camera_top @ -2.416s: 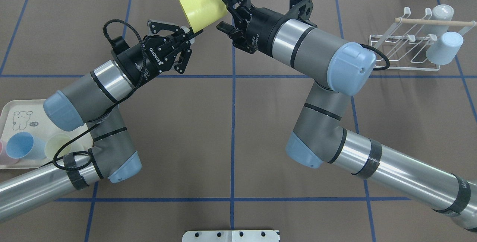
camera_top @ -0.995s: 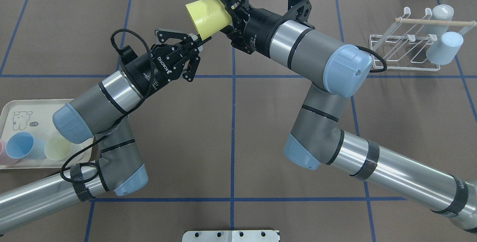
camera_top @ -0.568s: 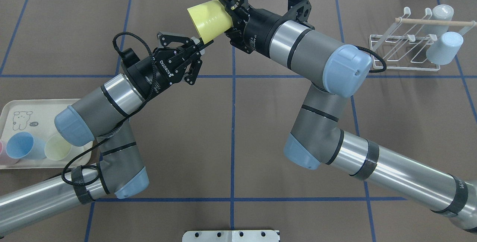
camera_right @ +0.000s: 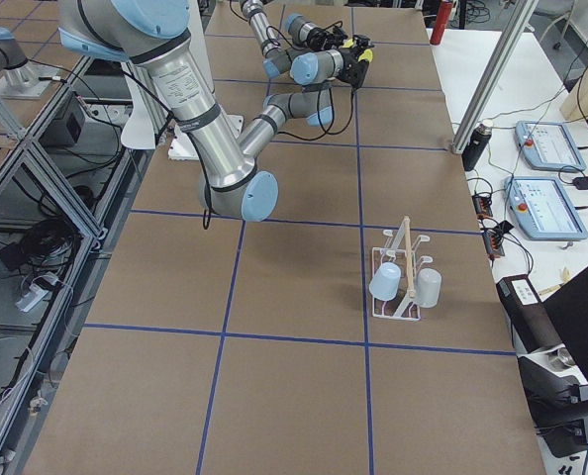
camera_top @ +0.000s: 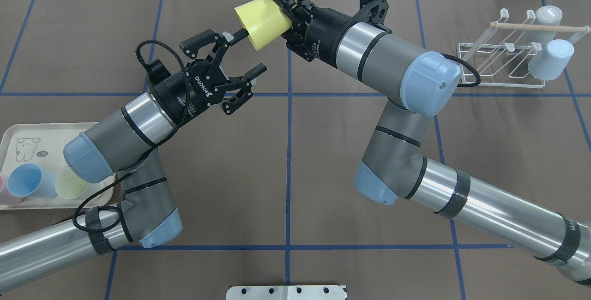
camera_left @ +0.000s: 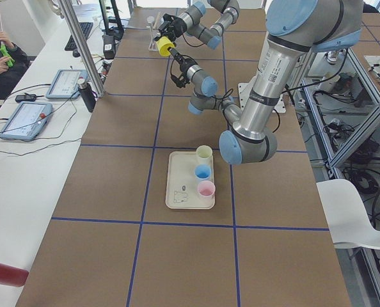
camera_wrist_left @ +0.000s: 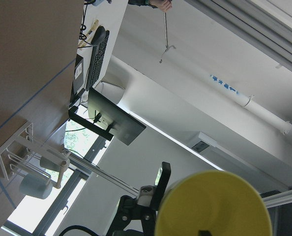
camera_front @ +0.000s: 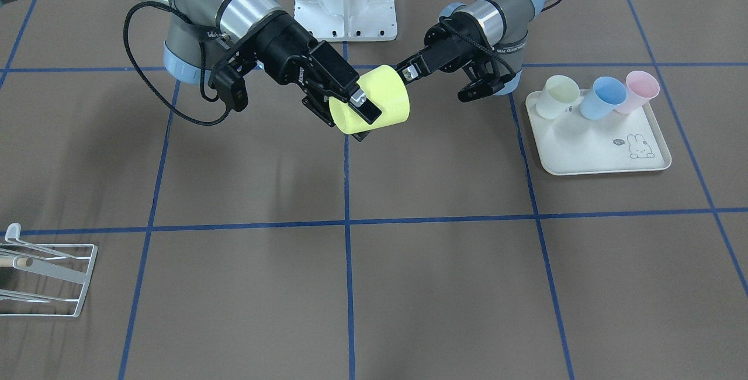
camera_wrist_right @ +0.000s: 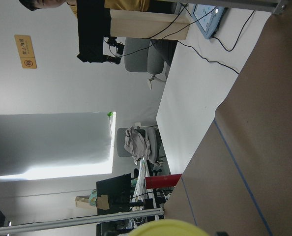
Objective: Transfer IKEA cup to right arm and place on rack
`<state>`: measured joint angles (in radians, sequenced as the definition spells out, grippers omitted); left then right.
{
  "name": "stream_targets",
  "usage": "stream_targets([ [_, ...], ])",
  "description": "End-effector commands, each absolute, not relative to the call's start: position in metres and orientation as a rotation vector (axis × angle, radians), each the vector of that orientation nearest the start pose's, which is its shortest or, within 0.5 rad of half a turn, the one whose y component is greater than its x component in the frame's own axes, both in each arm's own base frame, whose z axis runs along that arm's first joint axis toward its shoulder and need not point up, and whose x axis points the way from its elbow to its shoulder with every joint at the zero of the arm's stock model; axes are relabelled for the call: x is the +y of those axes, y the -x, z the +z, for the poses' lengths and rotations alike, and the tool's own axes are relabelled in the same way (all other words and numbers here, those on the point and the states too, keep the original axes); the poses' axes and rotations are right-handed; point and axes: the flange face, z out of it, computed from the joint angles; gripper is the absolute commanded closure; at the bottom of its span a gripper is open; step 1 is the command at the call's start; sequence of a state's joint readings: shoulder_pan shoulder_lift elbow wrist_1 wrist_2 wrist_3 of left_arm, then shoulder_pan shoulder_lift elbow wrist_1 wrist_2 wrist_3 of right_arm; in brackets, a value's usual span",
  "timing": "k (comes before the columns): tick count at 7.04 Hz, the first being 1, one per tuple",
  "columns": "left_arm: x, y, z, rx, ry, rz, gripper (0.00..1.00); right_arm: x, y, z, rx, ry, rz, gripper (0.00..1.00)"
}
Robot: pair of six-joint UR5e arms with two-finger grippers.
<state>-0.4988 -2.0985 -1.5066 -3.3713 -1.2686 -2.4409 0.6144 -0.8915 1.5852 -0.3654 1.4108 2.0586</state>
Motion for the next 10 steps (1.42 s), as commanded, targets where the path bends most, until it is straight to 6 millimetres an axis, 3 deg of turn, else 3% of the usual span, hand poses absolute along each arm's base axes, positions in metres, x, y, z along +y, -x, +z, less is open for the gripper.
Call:
stream_targets([
  [1, -0.418, -0.425, 0.218, 2.441, 0.279, -1.008, 0.01, -0.515, 0.394, 0.118, -1.972, -0.314, 0.913, 1.00],
  [2, -0.418, -0.424, 0.215, 2.438, 0.212, -0.970, 0.01, -0.532, 0.372, 0.126, -1.919, -0.396, 0.849, 1.00],
  [4, -0.421, -0.427, 0.218, 2.341, -0.056, -0.792, 0.01, -0.560, 0.347, 0.164, -1.659, -0.564, 0.757, 1.00],
  [5, -0.431, -0.428, 0.220, 2.254, -0.134, -0.777, 0.01, -0.560, 0.328, 0.201, -1.504, -0.647, 0.701, 1.00],
  [6, -0.444, -0.420, 0.216, 2.176, -0.198, -0.734, 0.01, -0.549, 0.287, 0.251, -1.337, -0.723, 0.649, 1.00],
  [8, -0.443, -0.409, 0.184, 2.058, -0.260, -0.709, 0.01, -0.535, 0.215, 0.342, -1.023, -0.848, 0.519, 1.00],
  [9, -0.441, -0.407, 0.178, 2.015, -0.272, -0.695, 0.01, -0.536, 0.190, 0.373, -0.906, -0.888, 0.492, 1.00],
  [10, -0.437, -0.401, 0.187, 1.975, -0.306, -0.679, 0.01, -0.533, 0.174, 0.402, -0.770, -0.941, 0.485, 1.00],
])
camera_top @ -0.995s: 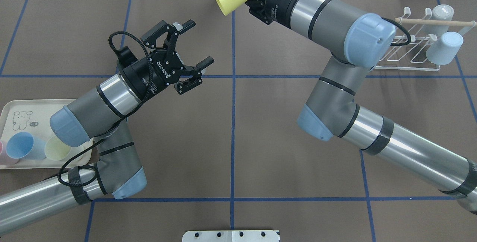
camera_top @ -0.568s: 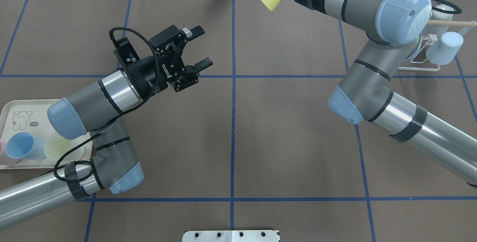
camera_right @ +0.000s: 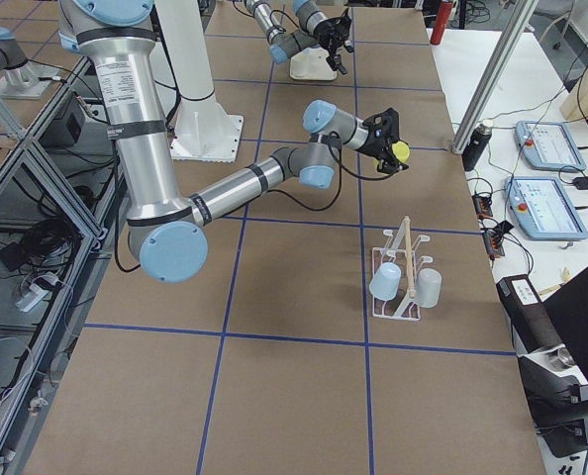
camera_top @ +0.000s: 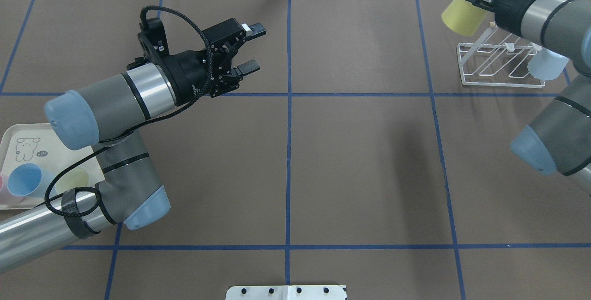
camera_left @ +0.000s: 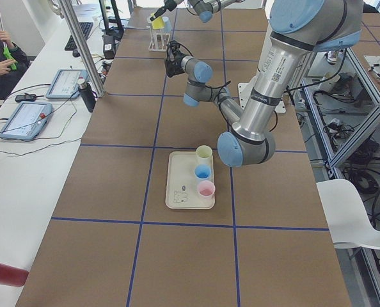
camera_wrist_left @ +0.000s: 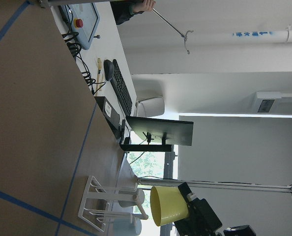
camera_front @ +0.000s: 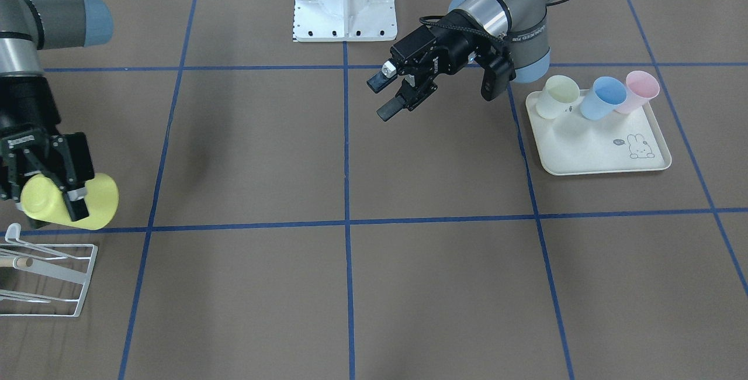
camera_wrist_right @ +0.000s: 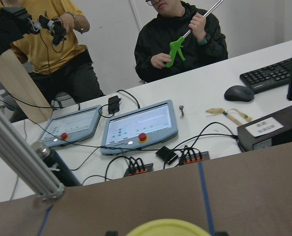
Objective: Transfer IKEA cup to right arm and place on rack
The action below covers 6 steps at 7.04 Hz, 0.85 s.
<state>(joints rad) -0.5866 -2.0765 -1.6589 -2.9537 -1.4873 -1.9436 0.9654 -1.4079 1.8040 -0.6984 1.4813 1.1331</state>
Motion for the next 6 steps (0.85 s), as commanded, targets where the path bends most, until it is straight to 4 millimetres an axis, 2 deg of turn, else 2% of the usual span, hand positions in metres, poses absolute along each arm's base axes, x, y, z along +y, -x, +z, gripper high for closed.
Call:
stream_targets([
  [1, -0.431, -0.397, 0.195, 1.922, -0.341, -0.631, 0.01, -0.529, 0.163, 0.424, -0.677, -0.966, 0.492, 1.00],
  [3, -0.430, -0.397, 0.202, 1.889, -0.352, -0.616, 0.01, -0.520, 0.155, 0.452, -0.621, -0.944, 0.500, 1.00],
  [4, -0.430, -0.397, 0.202, 1.889, -0.352, -0.616, 0.01, -0.520, 0.155, 0.461, -0.608, -0.932, 0.499, 1.00],
  [6, -0.429, -0.397, 0.200, 1.892, -0.351, -0.614, 0.01, -0.526, 0.157, 0.491, -0.561, -0.898, 0.498, 1.00],
])
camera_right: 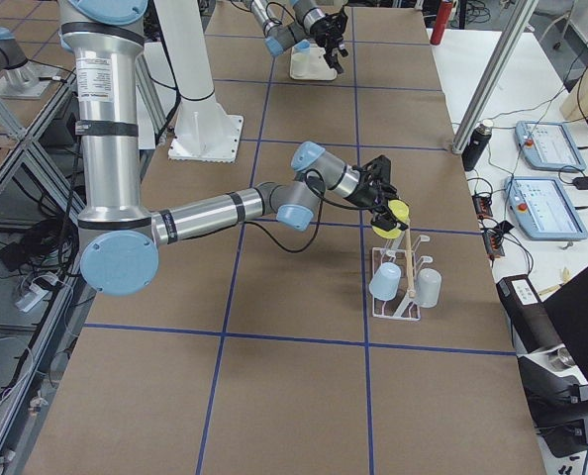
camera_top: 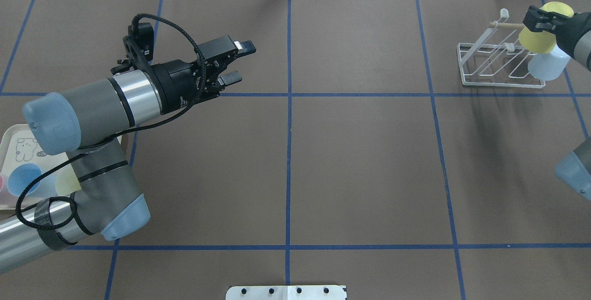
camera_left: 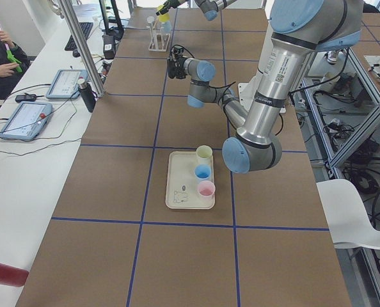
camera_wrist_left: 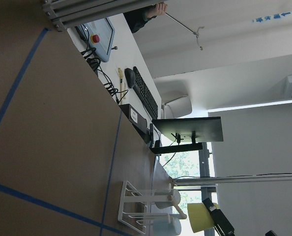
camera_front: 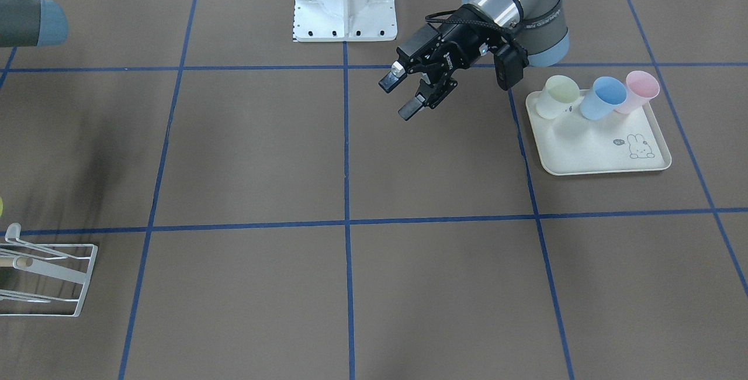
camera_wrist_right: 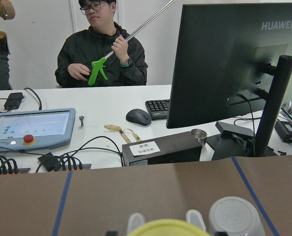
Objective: Transfer IKEA cup to right arm and place on rack
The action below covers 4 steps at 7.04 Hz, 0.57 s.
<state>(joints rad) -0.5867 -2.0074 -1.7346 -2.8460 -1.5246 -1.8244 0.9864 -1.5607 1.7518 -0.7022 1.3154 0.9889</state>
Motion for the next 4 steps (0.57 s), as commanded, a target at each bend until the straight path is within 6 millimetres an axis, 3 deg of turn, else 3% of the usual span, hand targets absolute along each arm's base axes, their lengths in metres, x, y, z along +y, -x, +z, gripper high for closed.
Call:
stream_targets([
  [1, -0.428, -0.396, 0.199, 1.895, -0.351, -0.613, 0.01, -0.530, 0.158, 0.497, -0.545, -0.893, 0.499, 1.00],
  [4, -0.429, -0.396, 0.200, 1.892, -0.351, -0.614, 0.01, -0.533, 0.160, 0.509, -0.516, -0.888, 0.492, 1.00],
])
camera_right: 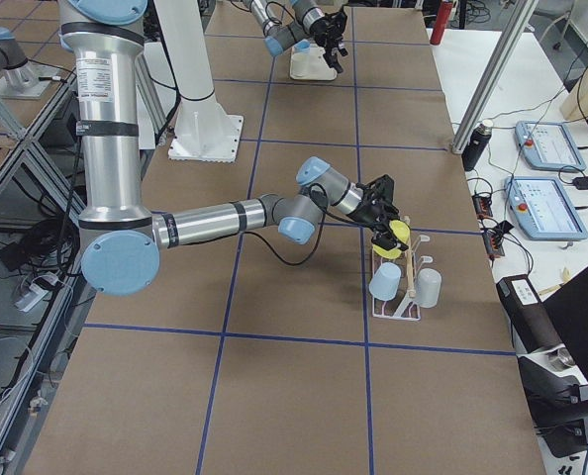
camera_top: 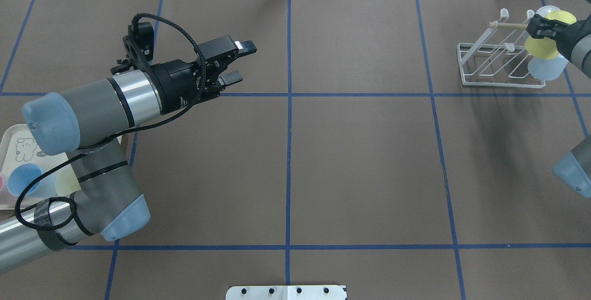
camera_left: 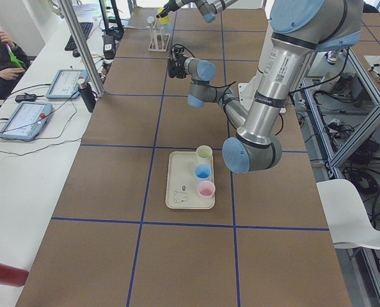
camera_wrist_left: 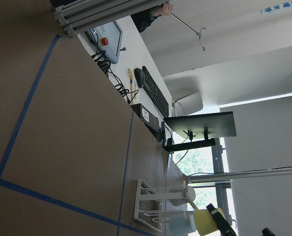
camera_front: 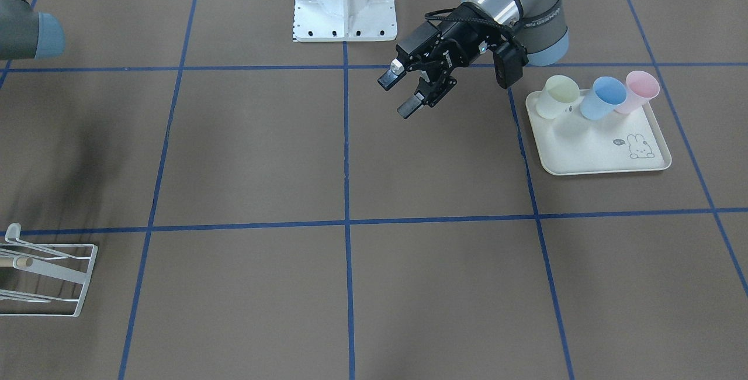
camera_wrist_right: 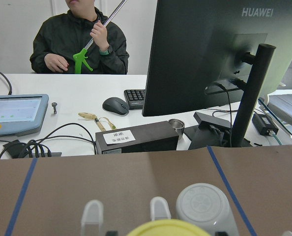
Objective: Transfer IKEA cup to right arm and place on rack
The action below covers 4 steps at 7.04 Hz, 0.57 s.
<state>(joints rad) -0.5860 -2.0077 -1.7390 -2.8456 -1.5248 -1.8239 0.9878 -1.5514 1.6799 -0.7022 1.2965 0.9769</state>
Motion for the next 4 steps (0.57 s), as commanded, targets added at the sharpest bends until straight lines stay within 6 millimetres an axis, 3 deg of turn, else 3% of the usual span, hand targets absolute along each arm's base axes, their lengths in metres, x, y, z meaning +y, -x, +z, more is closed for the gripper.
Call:
stream_targets([
  [1, -0.429, -0.396, 0.200, 1.892, -0.351, -0.614, 0.01, -0.535, 0.161, 0.515, -0.508, -0.881, 0.491, 1.00],
  [4, -0.429, -0.397, 0.202, 1.889, -0.351, -0.617, 0.01, -0.547, 0.171, 0.516, -0.510, -0.880, 0.490, 1.00],
])
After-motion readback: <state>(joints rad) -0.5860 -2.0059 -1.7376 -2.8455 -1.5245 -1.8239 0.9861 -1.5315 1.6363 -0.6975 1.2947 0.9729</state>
